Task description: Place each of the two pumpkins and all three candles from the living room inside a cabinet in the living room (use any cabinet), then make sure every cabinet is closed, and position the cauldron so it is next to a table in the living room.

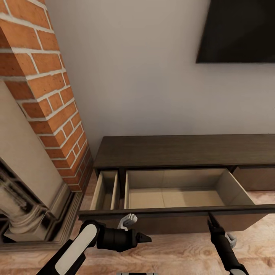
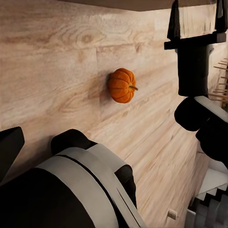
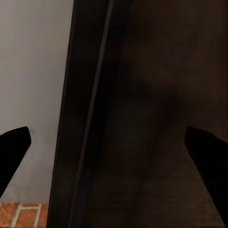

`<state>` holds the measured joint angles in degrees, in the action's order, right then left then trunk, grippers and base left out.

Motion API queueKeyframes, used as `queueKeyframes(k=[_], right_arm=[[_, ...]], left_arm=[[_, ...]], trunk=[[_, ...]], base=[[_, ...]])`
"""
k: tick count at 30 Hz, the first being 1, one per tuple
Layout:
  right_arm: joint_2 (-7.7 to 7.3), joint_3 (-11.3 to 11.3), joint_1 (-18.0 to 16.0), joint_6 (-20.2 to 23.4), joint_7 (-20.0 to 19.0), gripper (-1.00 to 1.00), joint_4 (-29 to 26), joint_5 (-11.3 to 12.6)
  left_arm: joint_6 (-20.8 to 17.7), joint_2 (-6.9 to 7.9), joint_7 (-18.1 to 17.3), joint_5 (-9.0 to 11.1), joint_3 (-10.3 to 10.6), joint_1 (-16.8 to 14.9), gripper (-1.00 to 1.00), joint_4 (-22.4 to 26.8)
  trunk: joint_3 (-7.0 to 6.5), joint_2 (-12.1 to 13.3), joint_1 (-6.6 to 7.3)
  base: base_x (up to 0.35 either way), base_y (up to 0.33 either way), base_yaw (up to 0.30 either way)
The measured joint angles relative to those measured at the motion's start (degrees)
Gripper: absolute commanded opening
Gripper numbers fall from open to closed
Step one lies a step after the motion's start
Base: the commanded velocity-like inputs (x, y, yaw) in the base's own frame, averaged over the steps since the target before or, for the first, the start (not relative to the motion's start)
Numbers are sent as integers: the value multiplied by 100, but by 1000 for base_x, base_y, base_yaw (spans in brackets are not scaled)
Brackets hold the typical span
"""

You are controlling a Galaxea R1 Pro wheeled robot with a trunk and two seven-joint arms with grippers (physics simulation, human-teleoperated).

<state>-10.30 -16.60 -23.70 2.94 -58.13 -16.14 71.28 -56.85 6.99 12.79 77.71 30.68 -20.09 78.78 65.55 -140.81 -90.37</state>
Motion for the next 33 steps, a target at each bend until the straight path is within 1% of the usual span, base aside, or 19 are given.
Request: queueKeyframes(k=[11, 18, 33], right_arm=[[-5, 0, 0, 15, 16, 100, 5, 0], [-5, 0, 0, 15, 31, 100, 32, 6], [-3, 0, 0, 45, 34, 100, 71, 7]], left_arm=[[0, 0, 0, 0, -5, 0, 100, -6], [-1, 17, -8, 5, -44, 0, 100, 0], [0, 18, -9, 7, -16, 0, 100, 0]], trunk=[[0, 0, 0], [0, 0, 0], [0, 0, -2]], base=[[0, 0, 0], [-12, 0, 0], [-168, 0, 0]])
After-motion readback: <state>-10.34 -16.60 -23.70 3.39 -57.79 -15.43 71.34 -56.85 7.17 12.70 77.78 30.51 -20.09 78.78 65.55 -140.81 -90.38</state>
